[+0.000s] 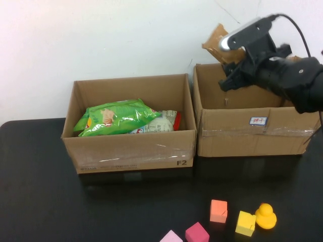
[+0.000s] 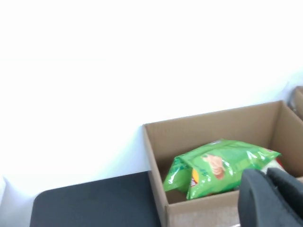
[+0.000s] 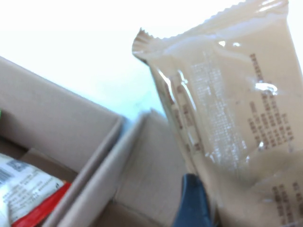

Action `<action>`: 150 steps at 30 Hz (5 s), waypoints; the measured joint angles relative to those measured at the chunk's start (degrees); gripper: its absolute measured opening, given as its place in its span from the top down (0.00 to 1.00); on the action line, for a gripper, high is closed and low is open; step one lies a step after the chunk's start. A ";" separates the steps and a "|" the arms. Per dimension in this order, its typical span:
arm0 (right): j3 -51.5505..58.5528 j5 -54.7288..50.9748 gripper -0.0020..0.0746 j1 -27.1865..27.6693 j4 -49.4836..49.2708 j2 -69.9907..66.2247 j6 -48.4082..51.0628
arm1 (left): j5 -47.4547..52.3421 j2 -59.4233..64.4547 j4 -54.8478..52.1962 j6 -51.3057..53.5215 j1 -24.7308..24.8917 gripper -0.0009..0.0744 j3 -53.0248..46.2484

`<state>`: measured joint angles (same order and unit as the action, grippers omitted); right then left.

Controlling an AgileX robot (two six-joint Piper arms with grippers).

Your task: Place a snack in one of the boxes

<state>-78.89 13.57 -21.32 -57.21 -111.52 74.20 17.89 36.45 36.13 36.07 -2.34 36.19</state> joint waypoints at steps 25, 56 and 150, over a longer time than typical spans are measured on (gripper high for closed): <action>0.25 -3.41 0.55 1.37 -40.97 8.80 26.14 | 9.01 -20.97 -10.09 0.35 0.00 0.99 0.00; 21.88 -54.65 0.97 1.39 56.72 39.09 -53.76 | 24.15 -27.68 -21.31 -17.42 0.00 0.99 -8.63; 61.10 -39.98 0.98 1.39 62.54 98.76 -75.65 | 5.62 -29.46 -20.70 -11.83 5.01 0.99 -16.83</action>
<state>-17.79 -26.41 -19.93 5.33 -12.76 -1.45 23.50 6.99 15.43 24.25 2.67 19.36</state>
